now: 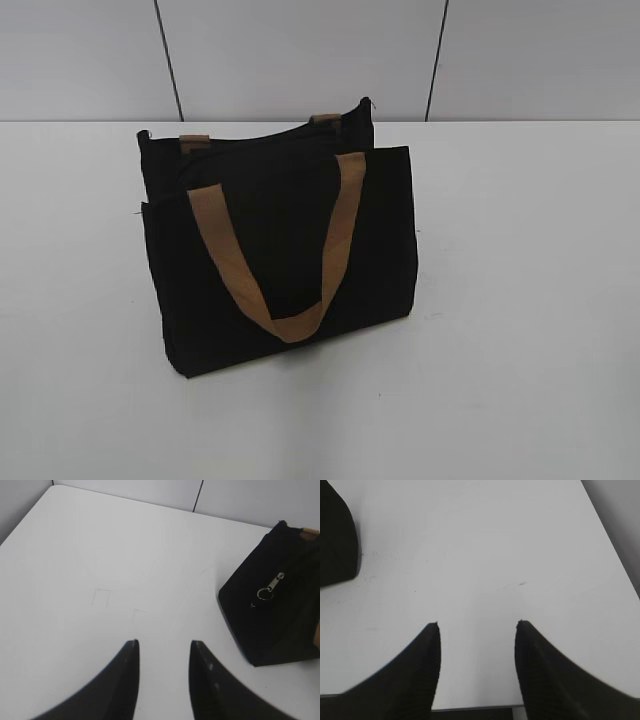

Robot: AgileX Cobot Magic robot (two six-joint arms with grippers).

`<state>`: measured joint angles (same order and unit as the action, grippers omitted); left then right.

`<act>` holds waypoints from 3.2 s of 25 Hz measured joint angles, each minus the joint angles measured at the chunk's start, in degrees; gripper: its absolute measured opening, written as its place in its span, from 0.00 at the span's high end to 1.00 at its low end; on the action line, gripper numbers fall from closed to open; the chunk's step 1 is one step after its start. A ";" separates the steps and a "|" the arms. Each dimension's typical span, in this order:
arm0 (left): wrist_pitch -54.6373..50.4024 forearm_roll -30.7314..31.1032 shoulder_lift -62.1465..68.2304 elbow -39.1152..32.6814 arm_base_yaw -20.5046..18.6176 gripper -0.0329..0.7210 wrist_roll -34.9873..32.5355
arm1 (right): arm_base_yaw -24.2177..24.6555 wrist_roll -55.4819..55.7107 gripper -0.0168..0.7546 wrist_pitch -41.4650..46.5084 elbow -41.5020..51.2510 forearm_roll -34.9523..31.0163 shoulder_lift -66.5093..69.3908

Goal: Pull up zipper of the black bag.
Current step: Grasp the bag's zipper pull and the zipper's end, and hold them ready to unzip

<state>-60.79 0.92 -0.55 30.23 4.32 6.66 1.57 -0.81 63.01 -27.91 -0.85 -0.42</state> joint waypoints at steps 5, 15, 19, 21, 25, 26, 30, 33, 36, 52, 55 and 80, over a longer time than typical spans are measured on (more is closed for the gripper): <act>0.00 0.00 0.00 0.00 0.00 0.62 0.00 | 0.00 0.00 0.48 0.00 0.00 0.00 0.00; 0.00 0.00 0.00 0.00 0.00 0.62 0.00 | 0.00 0.00 0.48 -0.01 0.00 0.00 0.00; 0.06 -0.16 0.00 0.00 0.00 0.62 0.00 | 0.00 0.00 0.48 -0.01 0.00 0.00 0.00; 0.41 -0.53 0.63 0.20 0.00 0.61 0.00 | 0.00 0.00 0.48 -0.01 0.00 0.00 0.00; 6.04 -0.48 3.36 3.25 0.00 0.57 -1.08 | 0.00 0.00 0.48 -0.01 0.00 0.00 0.00; 8.61 -0.92 4.37 4.01 0.00 0.55 -2.47 | 0.00 0.00 0.48 -0.01 0.00 0.00 0.00; 20.93 -0.92 9.39 5.32 0.00 0.52 -7.18 | 0.00 0.00 0.48 -0.01 0.00 0.00 0.00; 31.13 -1.33 13.81 5.32 0.31 0.52 -8.32 | 0.00 0.00 0.48 -0.01 0.00 0.00 0.00; 40.40 -1.47 18.77 4.26 1.33 0.52 -8.50 | 0.00 0.00 0.48 -0.01 0.00 0.00 0.00; 80.82 -0.92 52.98 -13.10 8.43 0.52 -8.37 | 0.00 0.00 0.48 -0.01 0.00 0.00 0.00; 82.47 -0.92 57.43 -13.10 9.44 0.52 -7.96 | 0.00 0.00 0.48 -0.01 0.00 0.00 0.00; 104.25 2.68 87.10 -17.66 19.10 0.52 -7.56 | 0.00 0.00 0.48 -0.01 0.00 -0.04 0.00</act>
<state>43.46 3.60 86.55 12.58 23.42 -0.90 1.57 -0.81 63.00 -27.91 -0.90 -0.42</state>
